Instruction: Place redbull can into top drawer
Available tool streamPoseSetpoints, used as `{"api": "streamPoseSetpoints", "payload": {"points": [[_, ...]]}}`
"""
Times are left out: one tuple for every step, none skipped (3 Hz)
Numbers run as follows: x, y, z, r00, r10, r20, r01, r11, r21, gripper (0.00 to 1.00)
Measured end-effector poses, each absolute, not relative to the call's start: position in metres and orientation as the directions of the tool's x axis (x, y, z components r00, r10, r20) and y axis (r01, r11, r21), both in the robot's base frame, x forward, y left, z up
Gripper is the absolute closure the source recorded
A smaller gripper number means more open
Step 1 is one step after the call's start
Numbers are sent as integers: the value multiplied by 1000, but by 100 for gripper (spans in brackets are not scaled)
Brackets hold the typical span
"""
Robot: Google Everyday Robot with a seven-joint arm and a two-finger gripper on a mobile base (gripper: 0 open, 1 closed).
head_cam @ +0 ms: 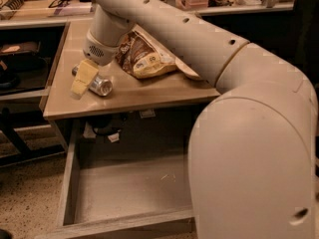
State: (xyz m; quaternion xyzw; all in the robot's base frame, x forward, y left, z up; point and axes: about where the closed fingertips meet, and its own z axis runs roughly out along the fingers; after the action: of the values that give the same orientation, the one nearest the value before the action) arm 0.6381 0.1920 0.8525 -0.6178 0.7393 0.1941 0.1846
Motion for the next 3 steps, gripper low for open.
{"api": "streamPoseSetpoints", "payload": {"points": [[653,202,836,-187,-845,-500,-982,164,91,0],[669,207,815,-210,-843,-496,-978,174,118,0],[670,208,813,-211,-842,-496,-977,174,120,19]]}}
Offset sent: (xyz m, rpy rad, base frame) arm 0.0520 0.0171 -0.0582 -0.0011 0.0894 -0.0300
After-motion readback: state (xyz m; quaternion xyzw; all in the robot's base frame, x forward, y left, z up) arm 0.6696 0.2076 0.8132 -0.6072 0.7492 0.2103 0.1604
